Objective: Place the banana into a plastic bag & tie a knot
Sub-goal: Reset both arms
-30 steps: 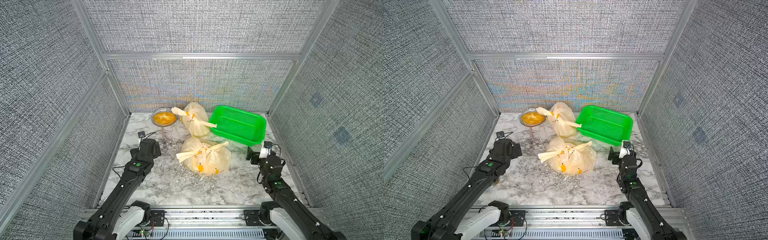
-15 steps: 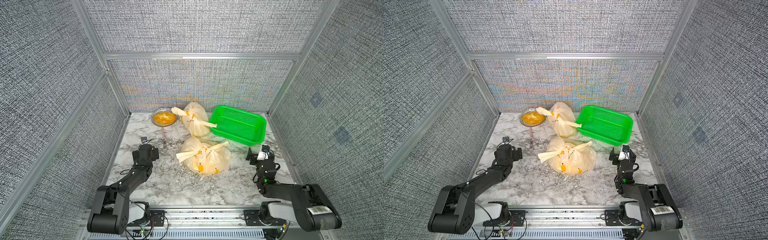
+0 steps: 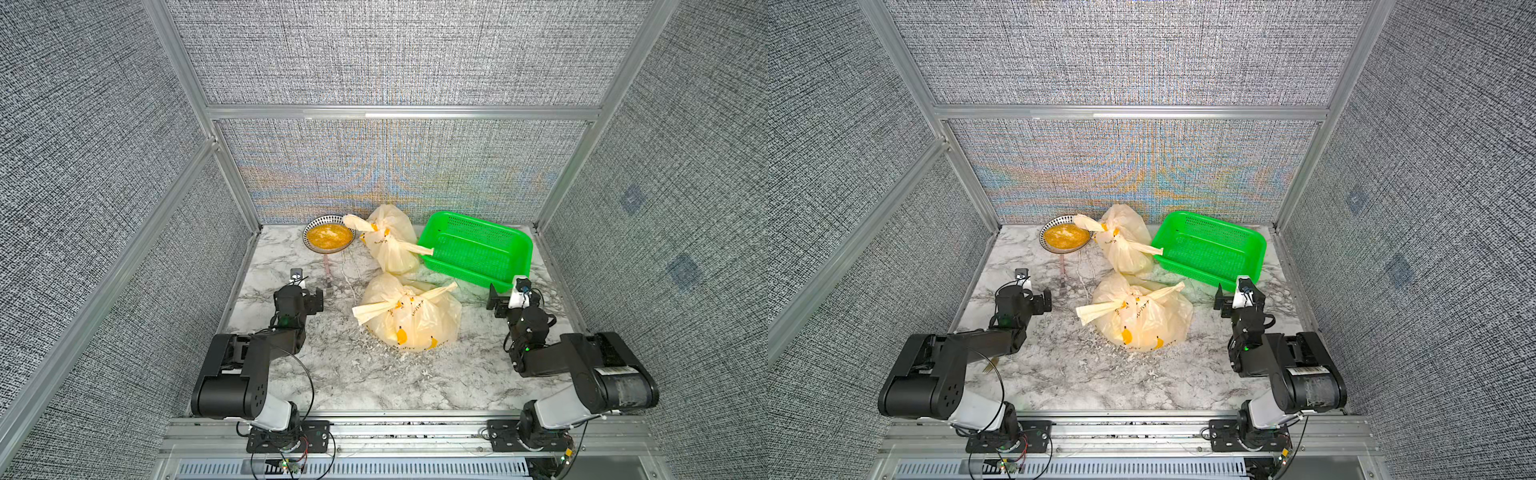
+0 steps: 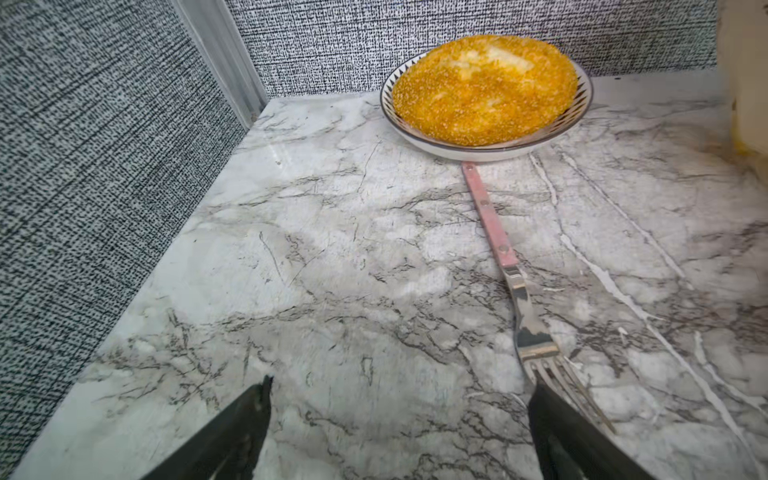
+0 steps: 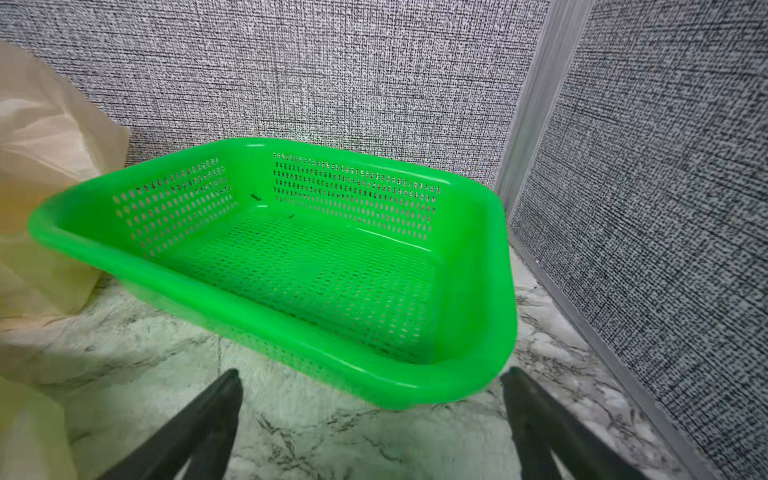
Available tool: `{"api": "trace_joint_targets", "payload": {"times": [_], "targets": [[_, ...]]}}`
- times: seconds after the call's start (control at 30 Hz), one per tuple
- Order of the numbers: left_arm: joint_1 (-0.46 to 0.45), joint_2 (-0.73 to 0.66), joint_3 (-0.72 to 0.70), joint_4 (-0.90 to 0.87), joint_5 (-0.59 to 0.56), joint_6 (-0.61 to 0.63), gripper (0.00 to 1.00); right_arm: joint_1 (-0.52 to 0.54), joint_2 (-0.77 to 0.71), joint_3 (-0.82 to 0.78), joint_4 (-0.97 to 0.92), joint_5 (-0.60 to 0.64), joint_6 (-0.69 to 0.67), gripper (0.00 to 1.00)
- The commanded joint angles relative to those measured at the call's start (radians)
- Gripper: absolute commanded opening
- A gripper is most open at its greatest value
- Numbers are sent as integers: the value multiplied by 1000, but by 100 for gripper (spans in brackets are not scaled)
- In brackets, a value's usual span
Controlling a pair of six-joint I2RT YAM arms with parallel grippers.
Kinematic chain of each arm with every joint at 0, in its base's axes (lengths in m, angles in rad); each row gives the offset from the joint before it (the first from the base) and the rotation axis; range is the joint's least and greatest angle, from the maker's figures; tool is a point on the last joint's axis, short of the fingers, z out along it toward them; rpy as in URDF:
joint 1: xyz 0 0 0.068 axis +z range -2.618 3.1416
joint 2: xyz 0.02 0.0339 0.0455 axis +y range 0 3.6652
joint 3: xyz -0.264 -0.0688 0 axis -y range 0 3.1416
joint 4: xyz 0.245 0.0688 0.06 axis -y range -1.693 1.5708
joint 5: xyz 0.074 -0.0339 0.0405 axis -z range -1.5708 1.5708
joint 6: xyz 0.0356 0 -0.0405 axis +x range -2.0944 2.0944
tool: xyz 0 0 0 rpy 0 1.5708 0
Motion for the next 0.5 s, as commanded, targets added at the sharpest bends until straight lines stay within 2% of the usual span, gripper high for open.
{"api": "trace_joint_targets", "payload": {"times": [0.0,0.47], "targets": [[2,-6,-1,41,38,18,99,0,-1,-2,-21,-23,11,98],[1,-8,-2,41,38,18,99,-1,3,8,-36,-29,13,98]]}}
